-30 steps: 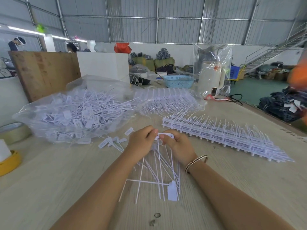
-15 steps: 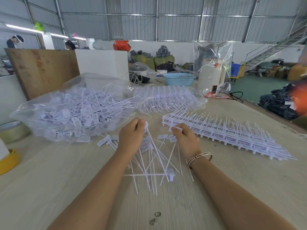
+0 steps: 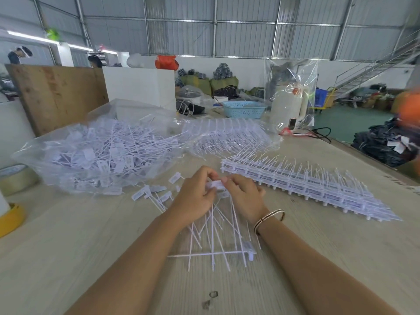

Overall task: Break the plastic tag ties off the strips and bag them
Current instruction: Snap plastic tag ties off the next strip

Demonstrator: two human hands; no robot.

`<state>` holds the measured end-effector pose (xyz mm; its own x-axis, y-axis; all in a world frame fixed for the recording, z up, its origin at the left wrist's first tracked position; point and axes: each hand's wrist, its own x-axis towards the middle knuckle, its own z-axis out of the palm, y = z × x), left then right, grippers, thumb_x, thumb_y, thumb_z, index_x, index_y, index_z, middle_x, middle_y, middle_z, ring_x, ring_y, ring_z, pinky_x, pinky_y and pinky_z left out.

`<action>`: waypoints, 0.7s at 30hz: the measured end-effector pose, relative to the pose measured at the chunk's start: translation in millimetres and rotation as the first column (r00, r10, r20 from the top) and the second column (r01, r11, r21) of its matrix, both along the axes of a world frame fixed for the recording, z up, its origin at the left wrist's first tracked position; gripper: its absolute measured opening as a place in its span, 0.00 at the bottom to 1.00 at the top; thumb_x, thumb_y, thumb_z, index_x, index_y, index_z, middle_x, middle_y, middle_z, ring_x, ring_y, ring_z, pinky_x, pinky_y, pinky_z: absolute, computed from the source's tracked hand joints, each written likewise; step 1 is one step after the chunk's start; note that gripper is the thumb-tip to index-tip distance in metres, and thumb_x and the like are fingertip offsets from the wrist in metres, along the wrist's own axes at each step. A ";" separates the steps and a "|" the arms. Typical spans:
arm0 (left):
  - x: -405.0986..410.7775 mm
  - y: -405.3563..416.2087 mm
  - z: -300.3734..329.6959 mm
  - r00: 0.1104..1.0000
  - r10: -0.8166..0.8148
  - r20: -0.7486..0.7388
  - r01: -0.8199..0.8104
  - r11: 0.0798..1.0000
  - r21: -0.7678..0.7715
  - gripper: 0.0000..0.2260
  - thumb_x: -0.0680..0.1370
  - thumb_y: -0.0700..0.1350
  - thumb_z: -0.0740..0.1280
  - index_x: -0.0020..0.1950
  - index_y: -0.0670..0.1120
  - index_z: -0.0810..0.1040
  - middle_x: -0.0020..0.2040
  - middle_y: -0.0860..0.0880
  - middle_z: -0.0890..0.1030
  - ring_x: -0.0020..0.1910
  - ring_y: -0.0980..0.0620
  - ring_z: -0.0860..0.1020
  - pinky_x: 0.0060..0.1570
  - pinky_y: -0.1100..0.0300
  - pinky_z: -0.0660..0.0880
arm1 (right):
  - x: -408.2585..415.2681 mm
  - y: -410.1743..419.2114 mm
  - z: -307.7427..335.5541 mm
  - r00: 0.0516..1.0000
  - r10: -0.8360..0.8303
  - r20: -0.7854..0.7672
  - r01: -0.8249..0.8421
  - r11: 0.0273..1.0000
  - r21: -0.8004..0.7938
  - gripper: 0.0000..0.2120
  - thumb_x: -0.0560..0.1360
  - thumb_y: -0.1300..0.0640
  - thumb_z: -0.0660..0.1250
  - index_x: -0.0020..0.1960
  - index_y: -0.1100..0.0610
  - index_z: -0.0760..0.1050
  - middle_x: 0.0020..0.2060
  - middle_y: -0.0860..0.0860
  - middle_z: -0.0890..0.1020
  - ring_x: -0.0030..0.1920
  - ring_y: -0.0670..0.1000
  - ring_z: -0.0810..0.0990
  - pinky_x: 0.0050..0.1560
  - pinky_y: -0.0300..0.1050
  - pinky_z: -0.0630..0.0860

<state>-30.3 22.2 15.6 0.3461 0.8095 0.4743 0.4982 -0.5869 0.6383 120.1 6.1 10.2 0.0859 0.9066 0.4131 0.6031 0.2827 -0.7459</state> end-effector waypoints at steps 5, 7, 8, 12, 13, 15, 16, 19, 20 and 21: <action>-5.2 4.1 -0.5 0.997 0.076 0.014 -0.076 0.996 -0.044 0.06 0.80 0.47 0.61 0.55 0.53 0.74 0.45 0.59 0.76 0.42 0.64 0.75 0.40 0.68 0.67 | 6.8 -1.9 2.0 0.959 0.099 -0.264 -0.104 0.995 -0.004 0.10 0.78 0.53 0.62 0.40 0.54 0.77 0.35 0.47 0.79 0.38 0.45 0.74 0.48 0.47 0.67; -7.9 8.2 -0.7 0.989 0.145 -0.038 -0.146 0.989 -0.034 0.08 0.80 0.49 0.59 0.47 0.51 0.77 0.36 0.55 0.75 0.37 0.57 0.74 0.40 0.59 0.67 | 7.0 -2.6 2.1 0.942 0.116 -0.314 -0.122 0.993 0.001 0.11 0.78 0.53 0.62 0.40 0.56 0.77 0.37 0.49 0.80 0.40 0.46 0.75 0.49 0.46 0.69; -8.1 8.7 -0.7 0.986 0.157 -0.055 -0.158 0.987 -0.027 0.10 0.80 0.50 0.59 0.41 0.52 0.75 0.32 0.54 0.73 0.33 0.55 0.72 0.38 0.59 0.66 | 6.0 -3.2 2.7 0.933 0.145 -0.328 -0.153 0.988 0.004 0.10 0.78 0.54 0.62 0.40 0.56 0.77 0.36 0.49 0.80 0.40 0.46 0.76 0.48 0.43 0.70; -4.0 7.1 1.3 0.989 0.146 0.013 -0.145 0.988 -0.052 0.15 0.78 0.50 0.63 0.32 0.53 0.68 0.28 0.53 0.67 0.29 0.56 0.67 0.35 0.59 0.62 | 3.7 -2.7 4.4 0.875 0.239 -0.420 -0.260 0.965 0.008 0.09 0.76 0.58 0.65 0.37 0.53 0.77 0.33 0.48 0.79 0.36 0.42 0.78 0.42 0.32 0.73; -3.4 6.9 1.9 0.989 0.145 0.033 -0.143 0.988 -0.059 0.14 0.78 0.50 0.63 0.33 0.53 0.69 0.28 0.54 0.68 0.30 0.56 0.67 0.35 0.59 0.63 | 4.0 -2.6 3.8 0.874 0.235 -0.425 -0.258 0.966 0.003 0.08 0.75 0.58 0.66 0.37 0.52 0.77 0.33 0.48 0.79 0.35 0.41 0.78 0.40 0.30 0.73; -1.8 6.5 3.0 0.989 0.138 0.045 -0.134 0.987 -0.088 0.11 0.78 0.51 0.64 0.35 0.51 0.74 0.28 0.54 0.68 0.30 0.56 0.68 0.36 0.59 0.63 | 4.3 -2.0 2.7 0.881 0.236 -0.410 -0.254 0.967 0.010 0.08 0.75 0.59 0.67 0.38 0.51 0.77 0.32 0.48 0.79 0.33 0.39 0.77 0.39 0.29 0.72; -0.6 6.0 3.6 0.990 0.136 0.042 -0.131 0.986 -0.107 0.11 0.77 0.53 0.64 0.36 0.51 0.76 0.27 0.53 0.68 0.29 0.56 0.68 0.36 0.58 0.64 | 4.2 -2.0 2.1 0.885 0.243 -0.397 -0.257 0.966 0.018 0.08 0.75 0.59 0.66 0.38 0.51 0.77 0.32 0.47 0.79 0.33 0.39 0.77 0.39 0.30 0.72; 2.4 6.3 7.1 0.987 0.144 0.068 -0.133 0.979 -0.152 0.14 0.77 0.53 0.64 0.32 0.54 0.75 0.25 0.53 0.68 0.28 0.55 0.68 0.37 0.58 0.65 | 3.5 -3.0 2.1 0.892 0.265 -0.367 -0.264 0.963 0.053 0.09 0.75 0.59 0.66 0.38 0.49 0.77 0.30 0.43 0.78 0.34 0.39 0.76 0.40 0.30 0.72; 2.7 6.5 8.3 0.985 0.144 0.093 -0.127 0.977 -0.174 0.15 0.78 0.52 0.64 0.30 0.53 0.73 0.25 0.54 0.68 0.28 0.56 0.68 0.36 0.58 0.64 | 3.4 -3.3 2.3 0.895 0.265 -0.359 -0.261 0.963 0.062 0.09 0.76 0.59 0.66 0.38 0.49 0.77 0.29 0.42 0.79 0.34 0.38 0.76 0.39 0.29 0.71; 3.4 6.6 9.1 0.983 0.138 0.124 -0.110 0.972 -0.205 0.16 0.78 0.52 0.64 0.30 0.52 0.72 0.25 0.54 0.68 0.28 0.57 0.68 0.35 0.59 0.64 | 3.2 -3.6 2.3 0.898 0.263 -0.352 -0.256 0.964 0.068 0.09 0.76 0.59 0.66 0.38 0.49 0.77 0.29 0.41 0.79 0.33 0.37 0.76 0.38 0.28 0.70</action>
